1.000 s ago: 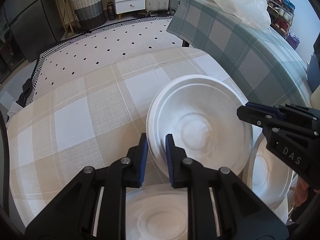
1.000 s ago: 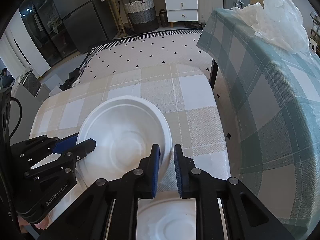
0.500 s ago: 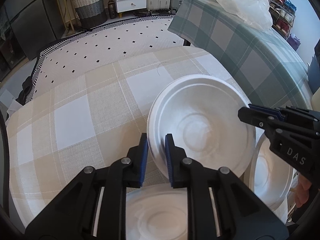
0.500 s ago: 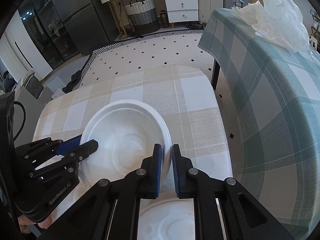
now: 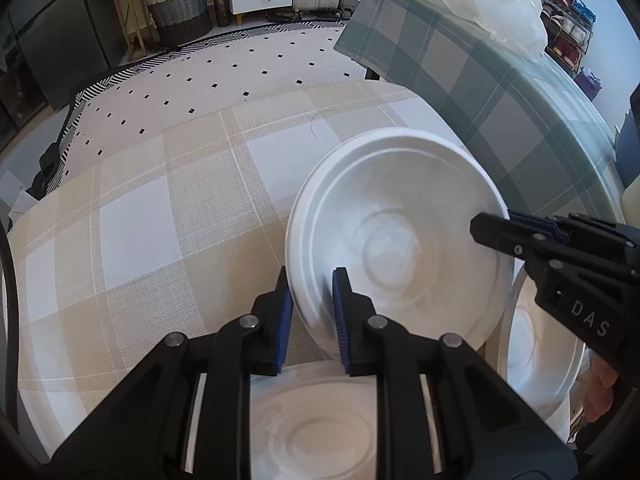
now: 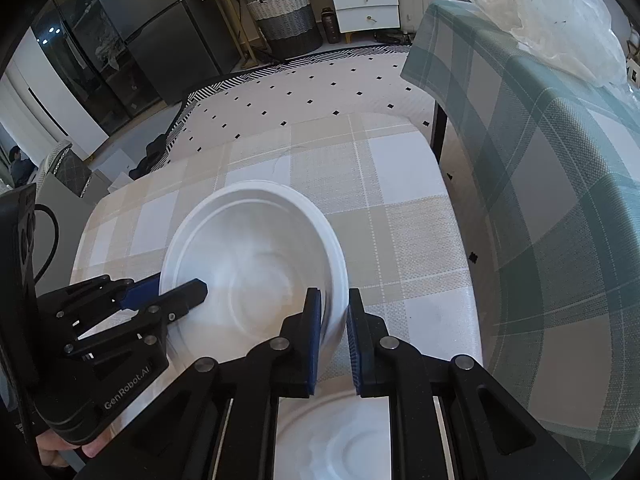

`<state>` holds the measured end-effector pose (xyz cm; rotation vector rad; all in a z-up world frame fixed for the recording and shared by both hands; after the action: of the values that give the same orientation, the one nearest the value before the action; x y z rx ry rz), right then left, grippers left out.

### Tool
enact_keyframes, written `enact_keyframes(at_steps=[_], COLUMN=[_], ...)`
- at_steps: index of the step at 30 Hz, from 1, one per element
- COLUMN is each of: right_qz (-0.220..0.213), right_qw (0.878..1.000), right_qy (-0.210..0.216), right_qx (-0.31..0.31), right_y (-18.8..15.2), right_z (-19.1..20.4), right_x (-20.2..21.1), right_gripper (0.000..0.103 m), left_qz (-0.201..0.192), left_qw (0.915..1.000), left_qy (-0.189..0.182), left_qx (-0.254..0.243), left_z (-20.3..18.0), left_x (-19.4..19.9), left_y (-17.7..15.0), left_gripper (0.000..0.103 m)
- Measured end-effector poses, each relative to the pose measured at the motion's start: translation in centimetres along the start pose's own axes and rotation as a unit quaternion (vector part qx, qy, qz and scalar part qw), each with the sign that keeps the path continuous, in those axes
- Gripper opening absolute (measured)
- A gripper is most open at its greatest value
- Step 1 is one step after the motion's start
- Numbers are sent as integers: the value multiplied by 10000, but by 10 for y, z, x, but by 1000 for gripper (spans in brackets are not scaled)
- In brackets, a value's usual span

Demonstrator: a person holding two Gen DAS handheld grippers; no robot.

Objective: Organize plates and bowls

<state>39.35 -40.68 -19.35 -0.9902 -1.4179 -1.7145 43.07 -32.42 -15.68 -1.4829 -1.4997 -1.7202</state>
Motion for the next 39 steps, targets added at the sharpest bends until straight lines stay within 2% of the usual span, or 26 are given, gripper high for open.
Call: enact_keyframes(at_steps=[25, 39], right_qz=[-565, -743], right_qw=[9983, 9967], right_qy=[34, 286], right_qx=[-136, -157], right_y=[19, 19], right_z=[-4, 11], right_x=[37, 81], right_gripper=[11, 11], left_qz=[-474, -707], left_qw=[9989, 9971], left_qy=[-6, 263], left_qx=[-34, -125], left_z=[-13, -21], left_x=[39, 99], left_y=[16, 13], left_gripper=[16, 16])
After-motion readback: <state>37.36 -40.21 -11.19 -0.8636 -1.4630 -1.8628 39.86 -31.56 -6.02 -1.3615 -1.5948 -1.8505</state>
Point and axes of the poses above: each gripper's, at about its wrist camera, not at the fingertips, and x roughly against the way its jaws point, z to its left, y to its top, the point moved 10 cm from there along -x, roughly the way its jaws point, and after that the axes turned 5 degrees about -y, right-handed, at the moved point
